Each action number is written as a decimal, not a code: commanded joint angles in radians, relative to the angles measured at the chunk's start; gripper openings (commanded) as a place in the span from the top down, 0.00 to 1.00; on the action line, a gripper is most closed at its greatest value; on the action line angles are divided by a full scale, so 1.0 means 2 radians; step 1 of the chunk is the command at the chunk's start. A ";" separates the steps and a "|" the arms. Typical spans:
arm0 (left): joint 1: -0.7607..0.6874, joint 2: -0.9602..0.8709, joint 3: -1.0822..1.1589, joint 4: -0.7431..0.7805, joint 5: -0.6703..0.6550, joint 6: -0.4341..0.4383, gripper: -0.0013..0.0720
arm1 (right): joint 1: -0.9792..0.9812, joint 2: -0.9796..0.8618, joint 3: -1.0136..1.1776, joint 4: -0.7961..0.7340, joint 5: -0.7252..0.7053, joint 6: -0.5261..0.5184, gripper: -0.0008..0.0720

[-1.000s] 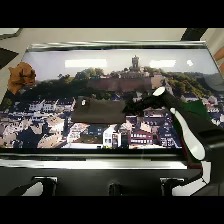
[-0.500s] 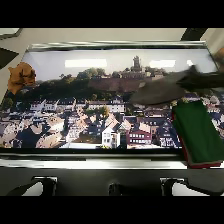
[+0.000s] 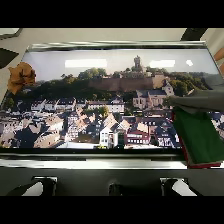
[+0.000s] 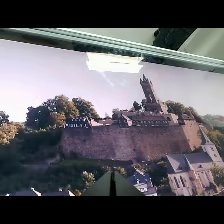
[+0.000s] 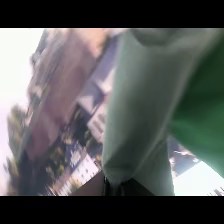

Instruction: Fold the shirts.

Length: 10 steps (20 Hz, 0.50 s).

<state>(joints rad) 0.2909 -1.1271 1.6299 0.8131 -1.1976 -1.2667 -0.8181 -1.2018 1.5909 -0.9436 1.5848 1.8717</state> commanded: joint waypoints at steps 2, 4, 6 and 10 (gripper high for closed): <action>0.000 0.000 0.000 0.000 0.000 0.013 0.95 | -0.080 0.016 0.000 -0.012 0.039 0.041 0.92; 0.000 0.000 0.000 0.000 0.000 0.017 0.95 | -0.106 0.017 0.000 -0.050 0.091 0.040 0.92; 0.000 0.000 0.000 0.000 0.000 0.017 0.95 | -0.107 0.017 -0.005 -0.170 0.134 0.033 0.92; 0.000 -0.001 0.000 0.000 0.000 0.017 0.95 | -0.107 0.047 -0.112 -0.312 0.132 0.002 0.92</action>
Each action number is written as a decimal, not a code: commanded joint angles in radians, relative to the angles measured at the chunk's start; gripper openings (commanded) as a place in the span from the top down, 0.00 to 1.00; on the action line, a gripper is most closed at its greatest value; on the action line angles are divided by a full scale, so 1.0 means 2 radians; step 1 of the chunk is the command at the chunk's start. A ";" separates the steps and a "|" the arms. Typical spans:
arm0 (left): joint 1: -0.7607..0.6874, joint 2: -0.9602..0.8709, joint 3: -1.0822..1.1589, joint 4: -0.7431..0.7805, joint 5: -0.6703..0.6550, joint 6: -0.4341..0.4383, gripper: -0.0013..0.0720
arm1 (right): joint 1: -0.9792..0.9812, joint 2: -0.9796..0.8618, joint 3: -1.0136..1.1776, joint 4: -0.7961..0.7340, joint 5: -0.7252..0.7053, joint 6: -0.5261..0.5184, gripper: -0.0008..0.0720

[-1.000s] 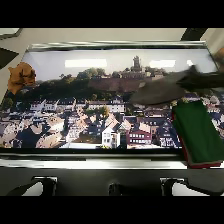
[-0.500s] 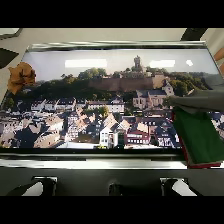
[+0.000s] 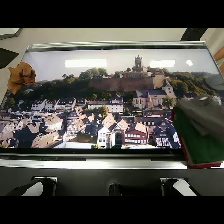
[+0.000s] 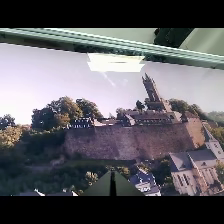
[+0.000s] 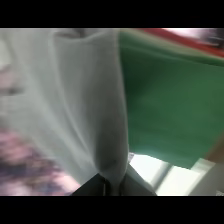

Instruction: Fold the shirts.

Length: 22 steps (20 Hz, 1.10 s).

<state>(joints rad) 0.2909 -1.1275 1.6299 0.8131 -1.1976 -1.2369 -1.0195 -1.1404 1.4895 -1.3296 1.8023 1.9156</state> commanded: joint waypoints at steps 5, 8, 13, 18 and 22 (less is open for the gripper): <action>-0.013 -0.003 0.000 0.000 0.000 -0.002 0.95 | -0.006 0.036 -0.231 -0.125 -0.058 -0.023 0.46; -0.028 -0.003 0.000 0.000 0.004 -0.002 0.95 | -0.006 0.036 -0.196 -0.153 -0.120 -0.073 0.10; -0.074 -0.005 0.002 0.079 0.126 -0.028 0.95 | 0.027 0.036 0.003 -0.030 -0.341 -0.105 0.16; -0.191 -0.081 -0.006 0.477 0.010 -0.196 0.91 | 0.318 0.010 0.036 -0.030 -0.336 -0.131 0.16; -0.215 -0.104 -0.141 0.392 -0.078 -0.199 0.01 | 0.487 -0.091 0.023 -0.004 -0.164 -0.117 0.17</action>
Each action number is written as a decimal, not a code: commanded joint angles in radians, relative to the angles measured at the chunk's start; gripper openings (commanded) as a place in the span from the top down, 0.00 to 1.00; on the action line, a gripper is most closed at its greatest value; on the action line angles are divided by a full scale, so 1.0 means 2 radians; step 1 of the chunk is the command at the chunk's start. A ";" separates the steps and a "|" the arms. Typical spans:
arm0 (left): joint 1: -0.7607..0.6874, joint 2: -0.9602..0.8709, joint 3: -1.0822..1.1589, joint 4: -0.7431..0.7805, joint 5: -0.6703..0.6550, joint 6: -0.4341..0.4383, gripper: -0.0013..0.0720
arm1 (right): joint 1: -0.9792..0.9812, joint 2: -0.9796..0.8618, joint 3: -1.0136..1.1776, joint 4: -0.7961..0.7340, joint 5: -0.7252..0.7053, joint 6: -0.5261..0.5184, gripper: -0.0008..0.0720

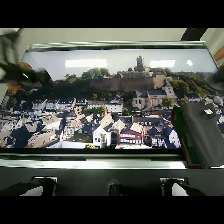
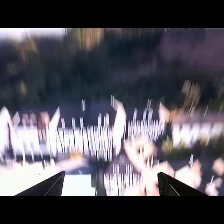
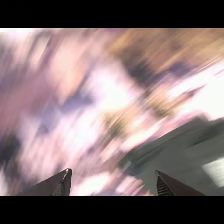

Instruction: Fold the shirts.

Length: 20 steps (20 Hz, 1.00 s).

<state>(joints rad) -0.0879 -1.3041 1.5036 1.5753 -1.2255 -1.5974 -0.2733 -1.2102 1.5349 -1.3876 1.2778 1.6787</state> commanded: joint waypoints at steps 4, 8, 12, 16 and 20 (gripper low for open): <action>-0.028 0.033 -0.212 -0.025 0.013 -0.049 0.01 | 0.163 -0.108 0.000 0.027 0.126 0.006 0.15; -0.028 0.032 -0.209 -0.018 0.019 -0.047 0.01 | 0.164 -0.108 0.001 0.030 0.119 0.005 0.16; -0.028 0.032 -0.209 -0.018 0.019 -0.047 0.01 | 0.164 -0.108 0.001 0.030 0.119 0.005 0.16; -0.028 0.032 -0.209 -0.018 0.019 -0.047 0.01 | 0.164 -0.108 0.000 0.030 0.119 0.005 0.16; -0.028 0.032 -0.209 -0.018 0.019 -0.047 0.01 | 0.164 -0.108 0.001 0.030 0.119 0.005 0.16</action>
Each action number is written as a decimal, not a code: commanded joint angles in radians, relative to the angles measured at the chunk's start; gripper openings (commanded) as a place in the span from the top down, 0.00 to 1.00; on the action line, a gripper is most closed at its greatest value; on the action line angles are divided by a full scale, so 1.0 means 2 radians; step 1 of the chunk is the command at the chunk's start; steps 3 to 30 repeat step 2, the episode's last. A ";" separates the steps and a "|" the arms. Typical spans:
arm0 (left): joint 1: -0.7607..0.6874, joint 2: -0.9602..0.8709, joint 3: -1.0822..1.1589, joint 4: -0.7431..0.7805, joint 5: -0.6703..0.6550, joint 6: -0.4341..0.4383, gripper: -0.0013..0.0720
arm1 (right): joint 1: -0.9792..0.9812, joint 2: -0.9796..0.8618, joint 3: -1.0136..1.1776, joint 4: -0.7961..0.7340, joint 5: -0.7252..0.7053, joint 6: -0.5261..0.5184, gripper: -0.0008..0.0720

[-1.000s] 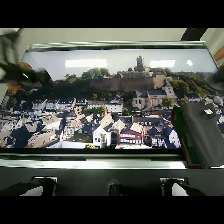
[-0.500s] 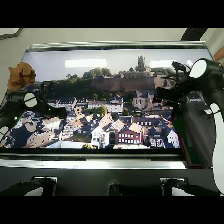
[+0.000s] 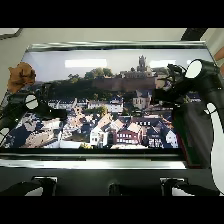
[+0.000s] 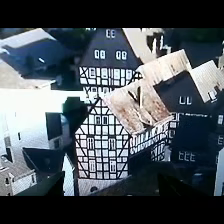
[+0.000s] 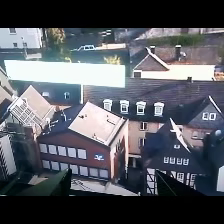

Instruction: Fold the shirts.

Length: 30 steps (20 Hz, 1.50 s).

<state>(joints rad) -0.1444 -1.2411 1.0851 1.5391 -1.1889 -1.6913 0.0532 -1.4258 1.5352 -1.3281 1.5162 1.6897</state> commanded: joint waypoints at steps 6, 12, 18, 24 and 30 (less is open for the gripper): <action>0.000 0.000 0.000 0.000 0.001 0.000 0.01 | 0.001 0.000 0.000 0.000 0.000 0.000 0.16; 0.000 0.000 0.000 0.000 0.001 0.000 0.01 | 0.001 0.000 0.000 0.000 0.000 0.000 0.16; 0.000 0.000 0.000 0.000 0.001 0.000 0.01 | 0.001 0.000 0.000 0.000 0.000 0.000 0.16; 0.000 0.000 0.000 0.000 0.001 0.000 0.01 | 0.001 0.000 0.000 0.000 0.000 0.000 0.16; 0.000 0.000 0.000 0.000 0.001 0.000 0.01 | 0.001 0.000 0.000 0.000 0.000 0.000 0.16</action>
